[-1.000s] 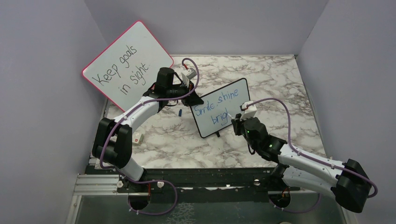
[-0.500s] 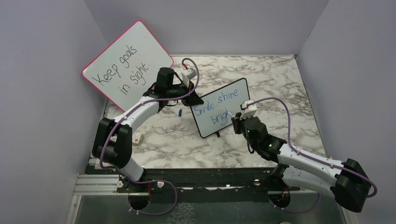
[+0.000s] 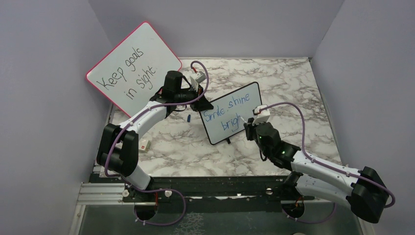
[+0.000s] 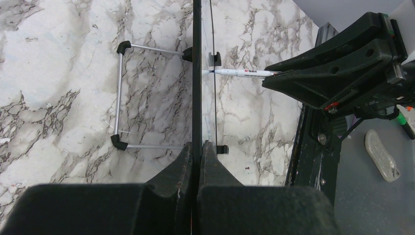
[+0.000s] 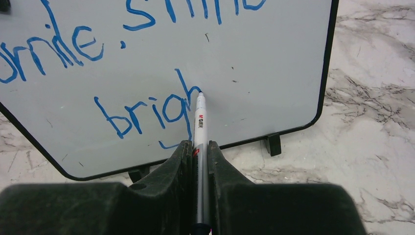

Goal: Write a sentence on the whiteboard

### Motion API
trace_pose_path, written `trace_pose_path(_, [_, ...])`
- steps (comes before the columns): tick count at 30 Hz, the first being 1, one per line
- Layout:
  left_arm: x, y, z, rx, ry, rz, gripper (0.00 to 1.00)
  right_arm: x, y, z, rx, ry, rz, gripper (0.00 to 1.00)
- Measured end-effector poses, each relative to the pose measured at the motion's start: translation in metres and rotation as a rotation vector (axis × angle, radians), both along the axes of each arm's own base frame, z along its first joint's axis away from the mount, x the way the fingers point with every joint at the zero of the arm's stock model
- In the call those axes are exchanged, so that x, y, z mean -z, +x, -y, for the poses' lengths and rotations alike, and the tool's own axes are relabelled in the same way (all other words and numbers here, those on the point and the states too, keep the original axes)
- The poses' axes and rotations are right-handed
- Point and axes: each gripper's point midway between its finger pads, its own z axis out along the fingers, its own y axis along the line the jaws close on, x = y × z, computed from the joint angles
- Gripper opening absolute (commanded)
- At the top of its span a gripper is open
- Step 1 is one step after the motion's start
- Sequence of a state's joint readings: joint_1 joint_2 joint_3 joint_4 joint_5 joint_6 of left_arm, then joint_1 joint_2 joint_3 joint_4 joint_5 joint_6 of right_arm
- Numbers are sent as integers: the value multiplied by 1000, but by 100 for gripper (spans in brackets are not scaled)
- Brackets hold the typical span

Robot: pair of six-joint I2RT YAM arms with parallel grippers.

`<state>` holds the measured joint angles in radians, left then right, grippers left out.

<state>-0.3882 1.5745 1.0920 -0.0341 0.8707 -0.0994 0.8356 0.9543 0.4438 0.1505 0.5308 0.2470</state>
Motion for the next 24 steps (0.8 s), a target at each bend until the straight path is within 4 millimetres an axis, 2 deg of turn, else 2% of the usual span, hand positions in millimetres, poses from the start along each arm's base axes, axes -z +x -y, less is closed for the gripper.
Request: trace_pose_path(24, [0,0,0,-1,0,0,0,17,-7,8,26,-18,-70,1])
